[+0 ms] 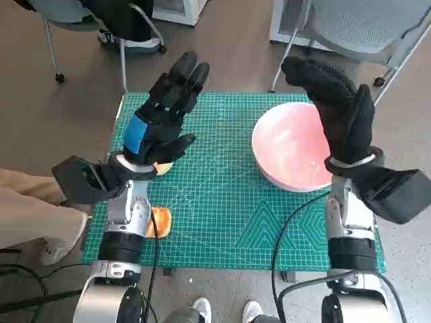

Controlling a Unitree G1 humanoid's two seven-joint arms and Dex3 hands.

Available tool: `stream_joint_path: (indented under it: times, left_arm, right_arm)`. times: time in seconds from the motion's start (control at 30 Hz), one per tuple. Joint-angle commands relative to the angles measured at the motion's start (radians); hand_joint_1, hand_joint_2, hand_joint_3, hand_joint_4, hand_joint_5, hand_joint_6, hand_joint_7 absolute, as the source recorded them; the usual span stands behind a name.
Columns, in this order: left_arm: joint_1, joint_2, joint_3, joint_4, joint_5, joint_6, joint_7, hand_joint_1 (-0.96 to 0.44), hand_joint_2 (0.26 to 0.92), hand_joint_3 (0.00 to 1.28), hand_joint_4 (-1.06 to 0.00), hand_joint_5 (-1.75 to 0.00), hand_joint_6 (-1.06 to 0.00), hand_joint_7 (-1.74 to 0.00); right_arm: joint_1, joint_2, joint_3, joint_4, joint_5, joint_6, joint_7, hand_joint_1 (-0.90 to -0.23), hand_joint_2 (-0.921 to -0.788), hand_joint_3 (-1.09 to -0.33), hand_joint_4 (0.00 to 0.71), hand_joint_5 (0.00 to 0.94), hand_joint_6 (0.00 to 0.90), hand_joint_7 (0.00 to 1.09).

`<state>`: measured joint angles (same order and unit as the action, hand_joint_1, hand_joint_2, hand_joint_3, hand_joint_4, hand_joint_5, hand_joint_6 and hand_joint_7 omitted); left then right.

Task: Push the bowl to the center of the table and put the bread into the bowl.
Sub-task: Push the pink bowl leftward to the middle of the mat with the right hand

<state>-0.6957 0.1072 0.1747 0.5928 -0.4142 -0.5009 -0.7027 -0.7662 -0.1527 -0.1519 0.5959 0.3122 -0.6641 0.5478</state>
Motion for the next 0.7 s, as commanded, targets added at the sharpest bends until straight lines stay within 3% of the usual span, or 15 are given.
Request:
stream_joint_path:
  times: [0.03,0.7]
  left_arm:
    - [-0.007,-0.002,0.003,-0.012,0.0,-0.005,0.001,-0.63,0.921,0.25,0.0,0.0,-0.16,0.0]
    - [-0.003,-0.012,0.0,-0.013,0.003,-0.003,0.006,-0.64,0.921,0.23,-0.01,0.0,-0.16,0.0]
  right_arm:
    - [0.011,-0.002,0.0,0.008,-0.003,0.007,0.004,-0.667,-0.921,-0.732,0.208,0.0,0.087,0.49]
    - [0.021,-0.008,0.0,-0.008,0.0,0.018,0.007,-0.675,-0.921,-0.727,0.208,0.0,0.087,0.49]
